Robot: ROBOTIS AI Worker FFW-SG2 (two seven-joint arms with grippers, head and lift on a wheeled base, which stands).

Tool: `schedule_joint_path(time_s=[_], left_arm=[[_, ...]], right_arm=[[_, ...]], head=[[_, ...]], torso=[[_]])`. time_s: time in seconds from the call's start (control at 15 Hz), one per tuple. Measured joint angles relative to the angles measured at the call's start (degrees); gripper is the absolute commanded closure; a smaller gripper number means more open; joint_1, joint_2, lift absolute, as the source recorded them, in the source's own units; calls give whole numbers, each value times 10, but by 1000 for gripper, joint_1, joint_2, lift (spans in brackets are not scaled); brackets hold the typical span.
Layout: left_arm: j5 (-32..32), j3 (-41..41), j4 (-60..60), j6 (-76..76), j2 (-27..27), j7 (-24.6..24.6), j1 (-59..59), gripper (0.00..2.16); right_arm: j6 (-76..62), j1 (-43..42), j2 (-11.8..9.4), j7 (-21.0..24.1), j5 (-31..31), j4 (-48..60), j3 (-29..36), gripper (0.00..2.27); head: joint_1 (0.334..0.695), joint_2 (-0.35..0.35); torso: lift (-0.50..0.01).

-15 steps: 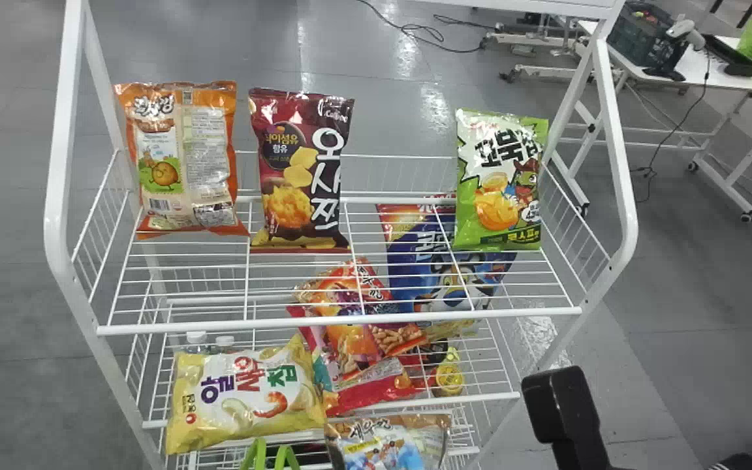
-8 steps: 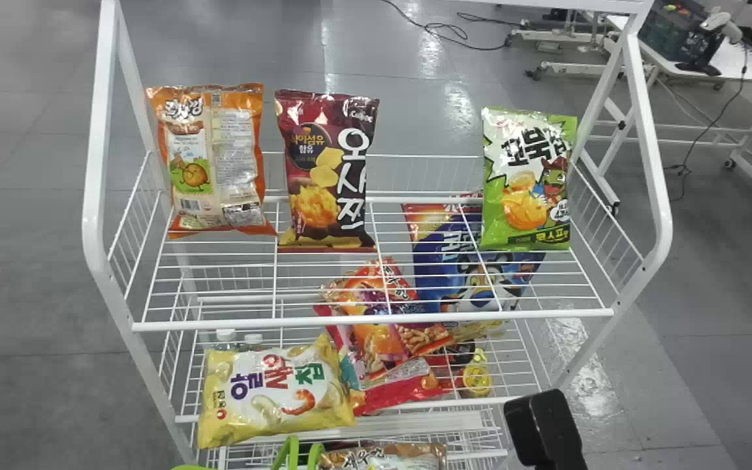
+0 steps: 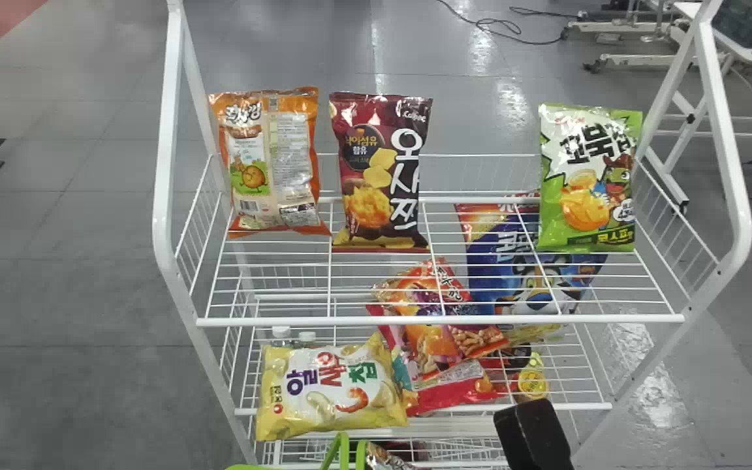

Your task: Hold basket handle with left hand then pick spicy shrimp crackers with right hand and place into basket

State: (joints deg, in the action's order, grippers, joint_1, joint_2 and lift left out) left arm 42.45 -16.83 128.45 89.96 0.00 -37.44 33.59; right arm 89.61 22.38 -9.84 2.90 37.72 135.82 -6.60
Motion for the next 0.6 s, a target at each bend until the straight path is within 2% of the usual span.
schedule_joint_path(time_s=[0.2,0.6], left_arm=[[0,0,0,0,0,0,0,1895],[1,0,1,0,0,-1,-1,1895]], right_arm=[[0,-5,0,15,-1,3,-13,1926],[0,-10,-4,16,-18,-16,-17,1926]], head=[[695,23],[695,-10]], torso=[[-37],[-37]])
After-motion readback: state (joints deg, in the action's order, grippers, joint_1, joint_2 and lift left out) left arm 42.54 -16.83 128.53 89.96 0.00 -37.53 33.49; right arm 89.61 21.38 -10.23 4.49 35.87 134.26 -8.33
